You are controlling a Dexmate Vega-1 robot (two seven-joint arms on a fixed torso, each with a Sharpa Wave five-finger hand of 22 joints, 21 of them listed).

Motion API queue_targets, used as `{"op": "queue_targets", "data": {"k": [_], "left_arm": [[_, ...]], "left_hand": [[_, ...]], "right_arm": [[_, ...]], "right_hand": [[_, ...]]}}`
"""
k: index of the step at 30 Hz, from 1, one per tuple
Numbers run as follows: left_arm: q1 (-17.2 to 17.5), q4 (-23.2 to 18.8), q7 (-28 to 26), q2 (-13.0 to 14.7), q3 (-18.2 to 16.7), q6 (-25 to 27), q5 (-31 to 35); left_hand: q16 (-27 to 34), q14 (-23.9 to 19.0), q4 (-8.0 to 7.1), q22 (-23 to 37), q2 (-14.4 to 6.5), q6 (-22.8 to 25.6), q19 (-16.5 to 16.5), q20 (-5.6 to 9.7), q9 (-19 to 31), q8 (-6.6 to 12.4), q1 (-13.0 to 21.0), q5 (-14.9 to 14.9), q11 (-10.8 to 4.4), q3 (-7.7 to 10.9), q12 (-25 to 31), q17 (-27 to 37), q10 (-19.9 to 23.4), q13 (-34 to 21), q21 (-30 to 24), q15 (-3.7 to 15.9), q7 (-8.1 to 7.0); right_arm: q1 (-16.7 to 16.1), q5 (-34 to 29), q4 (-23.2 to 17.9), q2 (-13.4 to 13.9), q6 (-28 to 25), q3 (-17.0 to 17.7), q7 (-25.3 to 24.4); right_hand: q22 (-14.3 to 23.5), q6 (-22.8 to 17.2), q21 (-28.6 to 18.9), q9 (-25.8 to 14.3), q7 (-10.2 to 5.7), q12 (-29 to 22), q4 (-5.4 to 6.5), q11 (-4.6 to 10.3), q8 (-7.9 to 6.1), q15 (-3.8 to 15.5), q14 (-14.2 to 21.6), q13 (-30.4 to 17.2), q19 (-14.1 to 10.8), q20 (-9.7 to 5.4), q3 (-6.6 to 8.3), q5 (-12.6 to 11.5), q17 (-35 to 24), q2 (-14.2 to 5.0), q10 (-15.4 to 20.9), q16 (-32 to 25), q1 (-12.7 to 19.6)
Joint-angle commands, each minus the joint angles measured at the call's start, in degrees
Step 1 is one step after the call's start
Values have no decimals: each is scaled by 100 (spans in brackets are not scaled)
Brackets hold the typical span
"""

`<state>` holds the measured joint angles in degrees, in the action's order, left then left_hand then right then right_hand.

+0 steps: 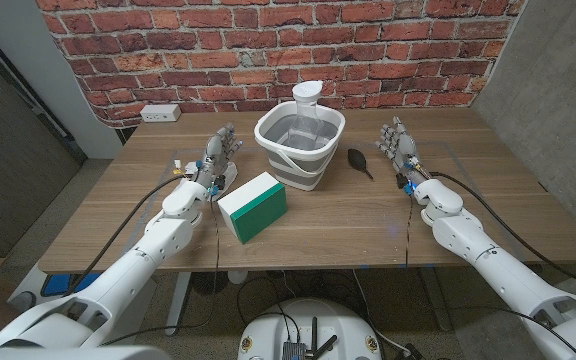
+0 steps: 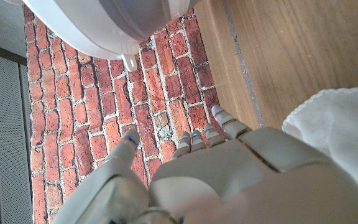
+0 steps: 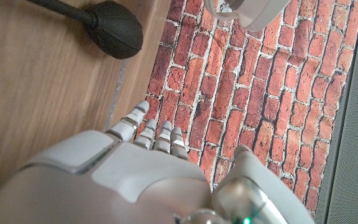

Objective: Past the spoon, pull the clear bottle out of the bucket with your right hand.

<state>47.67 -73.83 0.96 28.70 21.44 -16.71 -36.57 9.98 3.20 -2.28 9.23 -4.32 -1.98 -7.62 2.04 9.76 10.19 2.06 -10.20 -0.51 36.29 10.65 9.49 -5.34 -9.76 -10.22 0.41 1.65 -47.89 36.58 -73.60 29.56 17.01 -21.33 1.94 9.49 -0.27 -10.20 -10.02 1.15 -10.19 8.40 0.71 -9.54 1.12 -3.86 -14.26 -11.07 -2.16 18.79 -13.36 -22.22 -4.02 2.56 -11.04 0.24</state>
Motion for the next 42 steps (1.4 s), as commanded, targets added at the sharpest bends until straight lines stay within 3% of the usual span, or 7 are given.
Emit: {"op": "queue_targets", "data": {"k": [1,10,29,42], "left_arm": [[1,-84,-233,-1,7,0,133],[53,-360,-300,110,19,161,174],[196,-711,-437,362,-9,471,236],[304,-895,-317,681,-128,627,180]], "left_hand": [[27,24,1,30,-393,-26,-51,216,20,30,0,-44,-22,38,28,20,-41,-22,-41,5,-3],[25,14,11,29,-387,-24,-51,216,21,28,3,-44,-30,46,28,19,-34,-22,-40,6,-8],[44,-94,41,31,-365,-6,47,196,21,29,9,-40,-87,63,36,16,19,-19,-9,30,-88],[56,-199,64,33,-341,21,96,213,22,33,5,-37,-102,68,56,13,110,-18,-10,55,-109]], "right_arm": [[-86,-82,10,80,97,49,-91],[-133,-169,-12,81,209,80,-222],[-251,-783,-488,316,245,65,-780],[-301,-1323,-921,598,89,11,-1043]], "right_hand": [[7,30,-29,-13,33,-36,-2,-16,-47,-5,-64,5,-28,-62,35,-43,-15,-214,31,-21,30],[7,38,-30,-12,29,-42,-2,-13,-59,11,-67,33,-22,-66,23,-50,2,-198,31,-22,32],[5,38,-37,-8,28,-59,-44,-25,-81,-11,-57,101,-25,-42,-10,-62,59,-112,47,-24,69],[-2,100,-29,-5,97,-58,-350,-74,-95,-78,-73,204,-2,31,-97,-58,201,268,4,-5,301]]}}
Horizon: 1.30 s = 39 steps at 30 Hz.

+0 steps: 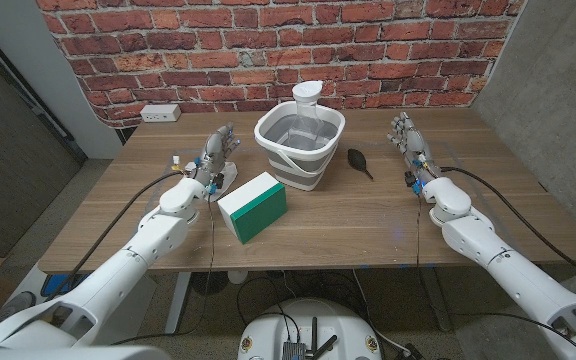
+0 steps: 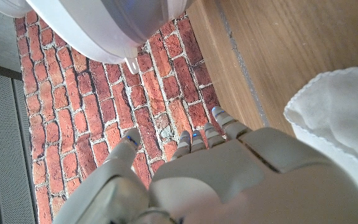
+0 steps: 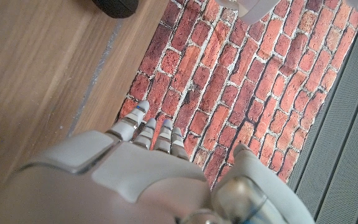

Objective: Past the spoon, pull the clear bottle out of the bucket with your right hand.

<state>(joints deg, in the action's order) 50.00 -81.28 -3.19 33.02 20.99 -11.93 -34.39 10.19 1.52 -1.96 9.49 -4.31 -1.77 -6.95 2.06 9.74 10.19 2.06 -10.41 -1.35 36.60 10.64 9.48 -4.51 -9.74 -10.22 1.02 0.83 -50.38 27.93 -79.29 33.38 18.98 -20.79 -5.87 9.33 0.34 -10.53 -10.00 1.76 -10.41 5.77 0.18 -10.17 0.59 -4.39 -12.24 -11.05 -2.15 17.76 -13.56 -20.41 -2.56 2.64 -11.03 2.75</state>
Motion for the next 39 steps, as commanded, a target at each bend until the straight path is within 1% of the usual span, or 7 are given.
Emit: {"op": "queue_targets", "data": {"k": [1,11,15,17,24,32,39], "left_arm": [[62,-134,130,256,-85,139,-45],[30,-63,234,289,-100,130,-82],[31,-61,240,304,-104,125,-75],[39,-81,231,323,-107,137,-67],[95,-153,200,362,-126,173,-76],[132,-177,178,370,-133,187,-83],[116,-133,199,340,-116,171,-89]], "left_hand": [[39,-47,33,7,-340,2,31,216,24,34,4,-15,-21,37,56,15,28,-20,-11,-3,-28],[42,-105,39,8,-334,32,49,228,24,41,-1,-14,-16,40,56,14,55,-19,-13,-7,-29],[38,-116,41,8,-335,48,53,231,24,44,-3,-14,-20,42,56,14,66,-19,-15,-8,-25],[36,-119,42,8,-335,50,54,232,25,44,-3,-14,-19,43,56,14,70,-19,-16,-5,-22],[31,-137,44,8,-337,69,59,236,25,47,-6,-15,-16,47,57,14,91,-19,-20,-9,-20],[21,-143,46,9,-340,80,63,238,25,46,-9,-15,-18,53,53,14,101,-19,-24,-10,-20],[16,-148,47,9,-344,88,68,241,25,45,-11,-16,-22,58,50,14,108,-19,-25,-9,-23]], "right_arm": [[-63,-476,-386,214,-111,-33,-299],[-118,-953,-817,420,-225,-31,-533],[-117,-1019,-941,481,-313,-26,-522],[-119,-1007,-988,498,-358,-17,-502],[-85,-901,-1107,612,-467,7,-272],[-50,-1006,-1348,791,-756,19,-245],[10,-1089,-1488,920,-909,-13,-135]], "right_hand": [[14,28,5,-7,15,-36,-112,-21,-39,-28,-21,8,-2,32,3,-38,30,145,-7,-5,71],[14,14,-8,-9,-6,-56,-322,-43,-67,-56,27,46,-35,47,-4,-35,107,301,12,-24,262],[14,19,-14,-12,36,-71,-417,-31,-73,-80,74,56,-58,46,5,-35,142,347,37,-41,357],[16,39,-14,-17,70,-79,-513,-31,-76,-106,113,63,-63,111,19,-34,176,385,48,-53,458],[19,135,-8,-23,72,-83,-699,-55,-61,-140,224,72,-55,203,56,-23,237,436,41,-87,662],[31,355,61,-37,172,-93,-1025,-71,-51,-175,226,67,248,532,129,28,340,508,5,-77,1030],[35,331,83,-45,265,-113,-1160,-116,-87,-211,266,60,495,615,166,66,392,516,28,-91,1185]]}}
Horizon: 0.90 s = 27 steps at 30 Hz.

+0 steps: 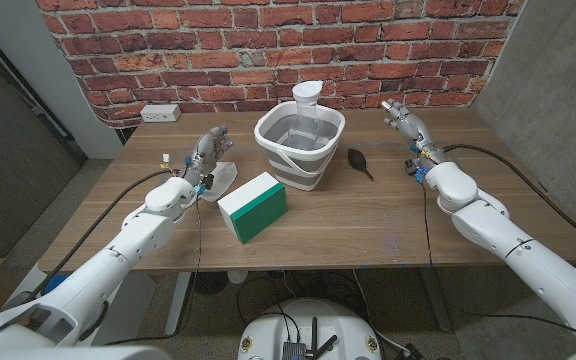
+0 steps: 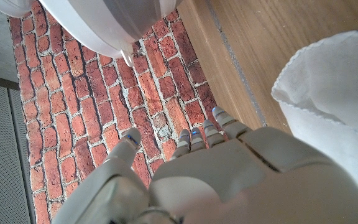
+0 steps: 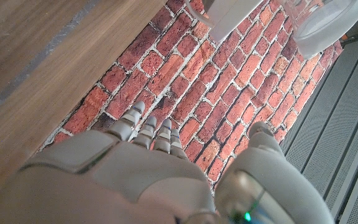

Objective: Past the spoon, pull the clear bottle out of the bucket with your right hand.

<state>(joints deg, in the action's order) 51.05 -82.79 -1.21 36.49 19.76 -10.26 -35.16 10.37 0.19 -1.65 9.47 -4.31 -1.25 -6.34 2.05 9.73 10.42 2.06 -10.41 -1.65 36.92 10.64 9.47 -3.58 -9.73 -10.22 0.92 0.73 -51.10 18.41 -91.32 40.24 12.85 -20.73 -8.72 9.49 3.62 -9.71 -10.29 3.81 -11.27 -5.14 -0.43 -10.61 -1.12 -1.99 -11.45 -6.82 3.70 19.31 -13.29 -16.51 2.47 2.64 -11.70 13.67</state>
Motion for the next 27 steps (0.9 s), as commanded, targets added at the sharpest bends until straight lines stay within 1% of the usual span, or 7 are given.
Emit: {"op": "queue_targets", "data": {"k": [1,5,10,19,21,24,27], "left_arm": [[12,20,-3,-10,9,10,-13],[27,6,-22,-11,6,39,-29],[47,-43,-43,14,4,86,-32],[80,-150,-106,58,-5,185,-33],[87,-178,-124,69,-8,213,-34],[87,-205,-123,86,-12,239,-40],[71,-222,-138,102,-7,280,-25]], "left_hand": [[-3,-17,15,10,-345,37,7,242,26,22,-11,-16,3,28,49,15,16,-20,-26,2,-10],[-5,-22,14,11,-347,39,11,240,27,20,-14,-16,4,30,49,16,25,-21,-26,5,-10],[-8,-27,12,11,-349,50,13,241,27,21,-18,-16,2,33,48,16,32,-21,-29,10,-9],[-12,-30,6,11,-353,60,17,243,27,20,-25,-17,14,36,49,18,51,-21,-31,1,-7],[-14,-30,4,11,-354,62,16,241,28,20,-27,-17,16,36,48,18,53,-21,-32,1,-9],[-13,-34,2,11,-355,67,15,238,28,21,-29,-17,11,37,46,19,53,-22,-33,9,-9],[-15,-33,1,11,-357,69,15,234,28,20,-31,-18,16,39,44,19,53,-22,-34,7,-6]], "right_arm": [[98,-166,-299,251,-312,-31,163],[144,-223,-289,277,-266,-60,233],[168,-284,-315,329,-254,-72,291],[208,-356,-293,429,-86,-97,499],[218,-325,-220,452,98,-92,627],[243,-346,-249,529,101,-97,743],[258,-403,-291,578,87,-98,777]], "right_hand": [[20,0,2,-18,78,-28,-79,-58,-46,-47,24,-19,89,35,14,42,5,12,31,-24,106],[20,12,3,-22,118,-31,-127,-71,-50,-73,10,-23,168,79,25,58,22,22,28,-18,161],[21,24,3,-34,234,-44,-226,-134,-63,-167,7,-34,342,149,31,95,62,74,36,-18,262],[21,95,-18,-51,374,-38,-320,-228,-57,-289,-43,-48,471,166,25,117,104,153,-13,-2,360],[21,107,-23,-53,384,-37,-334,-230,-58,-316,-52,-51,481,166,29,117,110,160,-22,0,382],[20,173,-39,-65,424,-9,-399,-319,-60,-363,-104,-65,524,174,67,116,134,163,-136,13,512],[19,241,-47,-73,492,-1,-435,-348,-52,-392,-145,-74,546,173,88,111,150,178,-195,22,595]]}}
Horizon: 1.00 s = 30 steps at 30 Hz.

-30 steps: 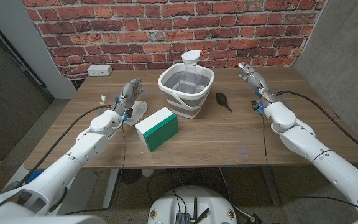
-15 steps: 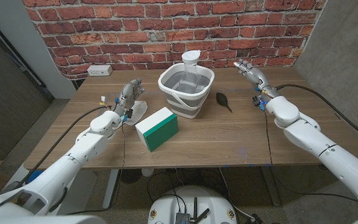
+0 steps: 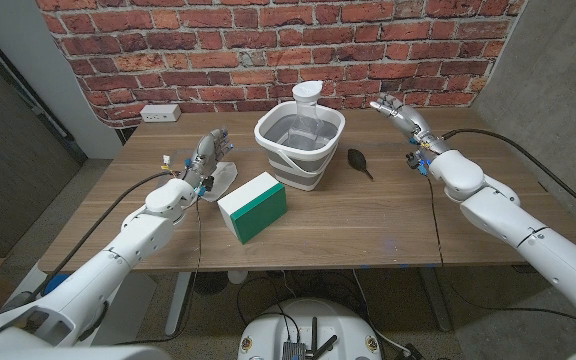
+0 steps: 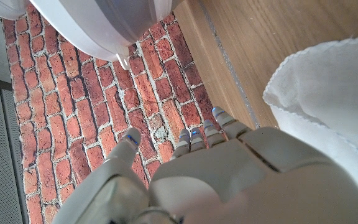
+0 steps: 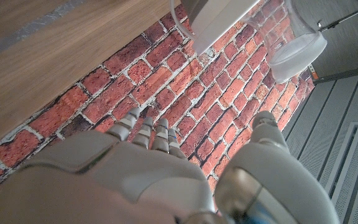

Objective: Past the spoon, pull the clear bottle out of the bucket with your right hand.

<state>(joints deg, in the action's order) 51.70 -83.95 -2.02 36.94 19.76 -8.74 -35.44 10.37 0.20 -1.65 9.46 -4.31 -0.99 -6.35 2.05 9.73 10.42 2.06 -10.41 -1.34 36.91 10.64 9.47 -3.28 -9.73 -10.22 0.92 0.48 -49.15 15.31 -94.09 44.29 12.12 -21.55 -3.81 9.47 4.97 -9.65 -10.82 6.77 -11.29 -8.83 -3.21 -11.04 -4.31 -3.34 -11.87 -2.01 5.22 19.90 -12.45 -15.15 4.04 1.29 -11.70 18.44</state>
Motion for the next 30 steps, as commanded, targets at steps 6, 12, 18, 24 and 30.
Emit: {"op": "queue_targets", "data": {"k": [6,12,18,24,30], "left_arm": [[7,-144,-68,72,-6,179,-7],[32,-211,-102,96,-4,236,-4],[45,-269,-109,126,5,307,-8],[43,-315,-124,150,12,363,-1],[29,-341,-116,160,28,412,-2]], "left_hand": [[-15,-40,-3,12,-367,49,20,234,29,20,-31,-19,-12,45,42,19,26,-22,-34,6,25],[-16,-44,-7,12,-377,53,22,234,29,20,-31,-20,-7,52,42,19,34,-23,-34,-2,23],[-17,-47,-12,12,-385,59,29,234,29,19,-33,-21,-10,58,40,20,38,-23,-34,0,26],[-18,-51,-17,12,-390,59,33,230,29,16,-34,-21,-6,63,36,20,36,-23,-34,-5,27],[-21,-49,-20,12,-393,58,36,229,30,14,-36,-21,-3,67,33,20,37,-23,-34,-10,28]], "right_arm": [[113,-252,-152,281,31,-62,369],[211,-312,-229,384,-69,-149,618],[329,-435,-253,428,-113,-248,783],[401,-644,-313,435,-182,-332,785],[454,-881,-391,458,-249,-391,748]], "right_hand": [[20,352,-61,-39,291,5,-118,-144,29,-140,-50,-53,121,34,87,18,43,37,-174,18,319],[20,666,-73,-60,368,4,-136,-328,49,-273,-89,-87,182,57,135,11,73,97,-325,8,544],[22,784,-64,-80,454,12,-116,-433,5,-427,-230,-124,306,80,144,2,93,188,-527,31,697],[22,869,-60,-96,514,20,-101,-513,-4,-492,-335,-145,389,99,135,-19,105,249,-684,44,760],[22,947,-59,-103,533,23,-90,-578,2,-545,-378,-157,443,91,121,-39,113,294,-783,42,787]]}}
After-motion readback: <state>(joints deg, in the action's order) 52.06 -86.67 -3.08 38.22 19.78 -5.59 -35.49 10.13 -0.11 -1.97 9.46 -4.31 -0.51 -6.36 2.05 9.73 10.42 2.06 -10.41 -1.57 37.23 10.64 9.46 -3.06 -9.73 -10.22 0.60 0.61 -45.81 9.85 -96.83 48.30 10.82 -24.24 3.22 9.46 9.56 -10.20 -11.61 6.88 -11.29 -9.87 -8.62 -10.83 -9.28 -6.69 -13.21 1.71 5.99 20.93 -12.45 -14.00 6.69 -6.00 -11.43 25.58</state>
